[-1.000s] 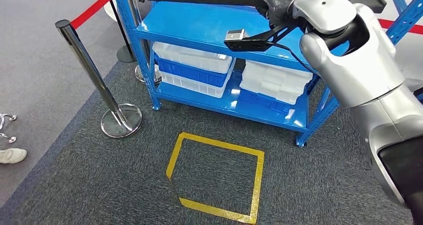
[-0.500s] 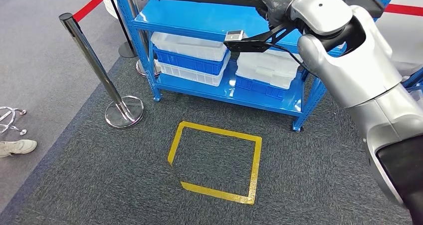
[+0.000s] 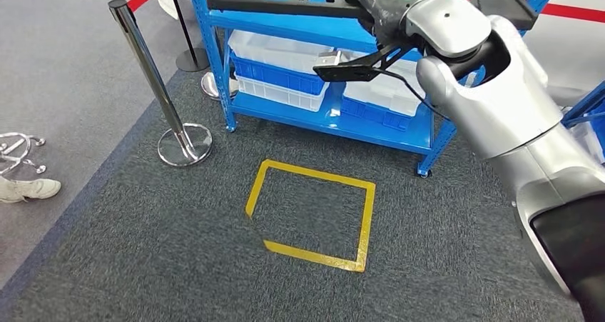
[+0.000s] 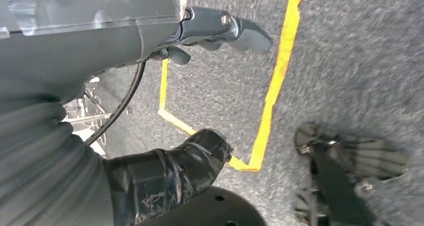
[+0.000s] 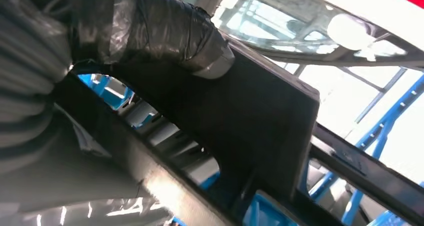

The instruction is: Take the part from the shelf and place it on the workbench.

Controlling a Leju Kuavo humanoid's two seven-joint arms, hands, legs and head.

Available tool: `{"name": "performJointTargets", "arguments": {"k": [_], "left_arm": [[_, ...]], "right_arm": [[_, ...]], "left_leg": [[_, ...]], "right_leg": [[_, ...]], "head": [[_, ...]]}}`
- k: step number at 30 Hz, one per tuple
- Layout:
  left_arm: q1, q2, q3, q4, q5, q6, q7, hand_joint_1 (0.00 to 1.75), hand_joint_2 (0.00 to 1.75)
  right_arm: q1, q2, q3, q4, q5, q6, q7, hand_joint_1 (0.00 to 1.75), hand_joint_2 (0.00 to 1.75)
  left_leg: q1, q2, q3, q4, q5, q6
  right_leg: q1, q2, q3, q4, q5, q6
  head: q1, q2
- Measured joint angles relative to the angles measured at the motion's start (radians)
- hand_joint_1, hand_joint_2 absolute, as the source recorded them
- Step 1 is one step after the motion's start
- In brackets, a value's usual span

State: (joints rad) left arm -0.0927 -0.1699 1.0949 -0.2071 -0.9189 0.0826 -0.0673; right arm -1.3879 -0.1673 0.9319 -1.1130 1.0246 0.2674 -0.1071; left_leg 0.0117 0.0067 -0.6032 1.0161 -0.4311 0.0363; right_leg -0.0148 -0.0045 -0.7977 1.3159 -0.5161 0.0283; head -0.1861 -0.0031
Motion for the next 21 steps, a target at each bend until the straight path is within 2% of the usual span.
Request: {"name": "performJointTargets", "arguments": {"k": [1,2,3,4,5,6,7,9,10,11,12,14,15,16,17,18,20,21], "left_arm": [[0.001,0.0,0.0,0.0,-0.001,-0.002,-0.006,0.0,1.75],[0.001,0.0,0.0,0.0,-0.002,-0.003,-0.011,0.0,1.75],[0.001,0.0,0.001,0.0,-0.002,-0.004,-0.013,0.0,1.75],[0.001,-0.001,0.002,0.0,-0.002,-0.004,-0.012,0.0,1.75],[0.001,-0.001,0.003,0.0,-0.002,-0.004,-0.01,0.0,1.75],[0.001,-0.001,0.004,0.0,-0.003,-0.004,-0.008,0.0,1.75],[0.0,-0.001,0.005,0.0,-0.003,-0.004,-0.007,0.0,1.75],[0.0,-0.001,0.006,0.0,-0.003,-0.003,-0.006,0.0,1.75],[0.0,-0.001,0.006,0.0,-0.004,-0.003,-0.006,0.0,1.75],[0.0,-0.001,0.006,0.0,-0.004,-0.003,-0.006,0.0,1.75],[0.002,-0.001,0.006,0.0,-0.005,-0.003,-0.006,0.0,1.75],[0.004,-0.001,0.006,0.0,-0.006,-0.002,-0.006,0.0,1.75],[0.004,-0.001,0.006,0.0,-0.006,-0.002,-0.006,0.0,1.75],[0.004,-0.001,0.006,0.0,-0.006,-0.002,-0.006,0.0,1.75],[0.004,-0.002,0.006,0.0,-0.006,-0.002,-0.006,0.0,1.75],[0.004,-0.002,0.006,0.0,-0.007,-0.002,-0.006,0.0,1.75],[0.005,-0.002,0.007,0.0,-0.008,-0.002,-0.006,0.0,1.75],[0.006,-0.002,0.008,0.0,-0.008,-0.002,-0.006,0.0,1.75]], "right_arm": [[0.001,0.0,0.0,0.001,0.001,-0.001,0.002,1.75,1.75],[0.003,0.0,0.0,0.001,0.002,-0.002,0.003,1.75,1.75],[0.003,0.0,0.0,0.001,0.004,-0.002,0.005,1.75,1.75],[0.003,0.001,0.0,0.001,0.007,-0.004,0.006,1.75,1.75],[0.003,0.003,0.0,0.001,0.01,-0.005,0.007,1.75,1.75],[0.002,0.006,0.0,0.0,0.014,-0.006,0.008,1.75,1.75],[0.001,0.008,0.0,0.0,0.017,-0.008,0.009,1.75,1.75],[0.001,0.01,0.0,0.001,0.022,-0.009,0.012,1.75,1.75],[0.002,0.01,0.0,0.001,0.023,-0.009,0.013,1.75,1.75],[0.003,0.011,0.0,0.001,0.024,-0.01,0.015,1.75,1.75],[0.004,0.012,0.0,0.001,0.023,-0.011,0.016,1.75,1.75],[0.007,0.015,0.0,0.001,0.02,-0.013,0.018,1.75,1.75],[0.01,0.016,0.0,0.002,0.018,-0.013,0.019,1.75,1.75],[0.013,0.017,0.0,0.002,0.015,-0.014,0.019,1.75,1.75],[0.016,0.018,0.0,0.002,0.014,-0.014,0.019,1.75,1.75],[0.017,0.018,0.0,0.002,0.014,-0.014,0.02,1.75,1.75],[0.017,0.021,0.0,0.001,0.016,-0.014,0.024,1.75,1.75],[0.017,0.023,0.0,0.0,0.017,-0.013,0.027,1.75,1.75]], "left_leg": [[0.0,0.0,-0.015,0.002,0.009,-0.001],[-0.001,0.0,-0.028,0.003,0.017,-0.003],[-0.001,0.0,-0.038,0.005,0.025,-0.005],[-0.002,-0.001,-0.046,0.008,0.032,-0.009],[-0.003,-0.001,-0.051,0.009,0.038,-0.013],[-0.004,0.0,-0.054,0.009,0.044,-0.019],[-0.005,0.0,-0.057,0.008,0.051,-0.025],[-0.004,0.001,-0.063,0.007,0.058,-0.036],[-0.003,0.001,-0.07,0.018,0.047,-0.041],[-0.003,0.0,-0.082,0.046,0.023,-0.044],[-0.001,-0.001,-0.101,0.096,-0.013,-0.048],[0.002,-0.001,-0.149,0.232,-0.083,-0.055],[0.003,-0.001,-0.163,0.28,-0.099,-0.059],[0.004,-0.001,-0.161,0.294,-0.095,-0.061],[0.006,-0.003,-0.14,0.268,-0.074,-0.062],[0.009,-0.009,-0.105,0.209,-0.042,-0.063],[0.014,-0.046,-0.033,0.09,-0.005,-0.06],[0.016,-0.062,-0.013,0.053,0.0,-0.059]], "right_leg": [[0.0,0.0,0.01,0.025,0.02,0.0],[0.001,0.0,0.035,0.016,0.049,-0.002],[0.001,0.0,0.08,-0.03,0.072,-0.007],[0.004,0.001,0.138,-0.102,0.073,-0.013],[0.006,0.001,0.192,-0.177,0.058,-0.018],[0.009,0.001,0.232,-0.239,0.038,-0.023],[0.013,0.001,0.252,-0.274,0.021,-0.026],[0.01,0.0,0.253,-0.294,0.024,-0.034],[0.007,0.0,0.25,-0.299,0.031,-0.04],[0.004,0.0,0.248,-0.304,0.038,-0.047],[0.003,0.002,0.244,-0.305,0.043,-0.052],[0.003,0.011,0.234,-0.304,0.051,-0.055],[0.002,0.017,0.229,-0.302,0.054,-0.055],[0.002,0.024,0.225,-0.299,0.056,-0.054],[0.002,0.031,0.222,-0.295,0.056,-0.053],[0.001,0.039,0.22,-0.291,0.055,-0.051],[0.0,0.055,0.21,-0.282,0.053,-0.043],[0.0,0.063,0.205,-0.279,0.054,-0.037]], "head": [[0.0,0.0],[0.0,0.0],[0.0,0.0],[0.0,0.0],[0.0,0.0],[0.0,0.0],[0.0,0.0],[0.0,0.0],[0.0,0.0],[0.0,0.0],[0.0,0.0],[0.0,0.0],[0.0,0.0],[0.0,0.0],[0.0,0.0],[0.0,0.0],[0.0,0.0],[0.0,0.0]]}}
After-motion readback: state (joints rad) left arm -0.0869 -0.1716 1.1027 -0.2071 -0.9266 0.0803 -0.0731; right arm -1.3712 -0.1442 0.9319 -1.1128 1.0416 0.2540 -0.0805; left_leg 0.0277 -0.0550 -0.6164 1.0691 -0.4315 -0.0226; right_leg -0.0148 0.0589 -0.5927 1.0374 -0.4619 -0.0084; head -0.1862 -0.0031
